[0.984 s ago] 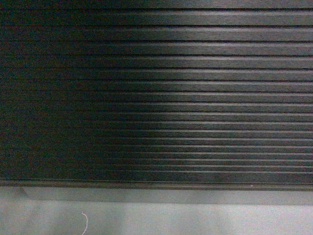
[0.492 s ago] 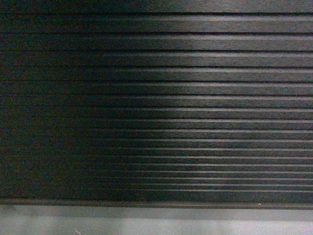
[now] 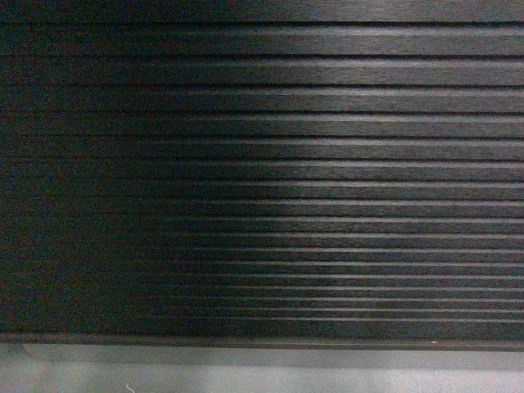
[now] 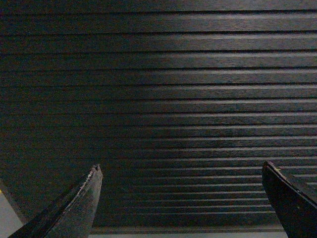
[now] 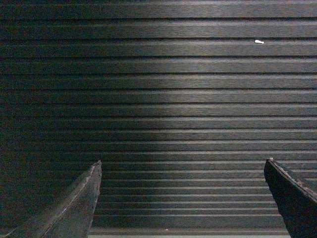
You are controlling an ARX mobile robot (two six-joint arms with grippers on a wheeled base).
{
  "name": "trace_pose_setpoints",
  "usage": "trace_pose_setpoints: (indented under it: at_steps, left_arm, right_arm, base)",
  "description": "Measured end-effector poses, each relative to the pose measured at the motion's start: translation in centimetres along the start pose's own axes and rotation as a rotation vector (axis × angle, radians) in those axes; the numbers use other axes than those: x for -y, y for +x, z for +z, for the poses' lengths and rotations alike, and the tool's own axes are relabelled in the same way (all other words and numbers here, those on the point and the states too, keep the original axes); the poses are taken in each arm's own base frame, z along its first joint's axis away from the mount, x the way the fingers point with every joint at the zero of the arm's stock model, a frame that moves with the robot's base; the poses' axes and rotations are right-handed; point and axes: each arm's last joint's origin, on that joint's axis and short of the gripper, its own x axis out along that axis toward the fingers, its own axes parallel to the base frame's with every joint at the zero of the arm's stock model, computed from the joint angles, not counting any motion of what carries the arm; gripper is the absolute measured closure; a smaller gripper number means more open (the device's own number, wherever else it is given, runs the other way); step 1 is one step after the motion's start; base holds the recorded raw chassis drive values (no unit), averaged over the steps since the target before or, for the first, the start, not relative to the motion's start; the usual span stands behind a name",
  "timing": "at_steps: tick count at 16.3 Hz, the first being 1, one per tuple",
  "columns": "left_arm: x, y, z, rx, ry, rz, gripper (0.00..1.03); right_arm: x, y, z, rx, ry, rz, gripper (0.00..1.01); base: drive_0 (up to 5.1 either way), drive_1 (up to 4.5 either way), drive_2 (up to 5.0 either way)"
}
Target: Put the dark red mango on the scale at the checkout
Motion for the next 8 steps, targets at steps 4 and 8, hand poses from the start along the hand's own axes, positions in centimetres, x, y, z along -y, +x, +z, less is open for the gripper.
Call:
trace_pose_setpoints:
  at_steps: [4,8]
  left_arm:
    - [0.00,0.00,0.00,0.000,0.000,0.000,0.05]
    - [0.00,0.00,-0.01,-0.002,0.000,0.000,0.05]
  right_arm:
    - [0.00,0.00,0.00,0.000,0.000,0.000,0.03]
    - [0.00,0.00,-0.02,-0.002,0.000,0.000,0.03]
  base:
    - [0.0,0.00,0.0]
    - [0.0,0.00,0.0]
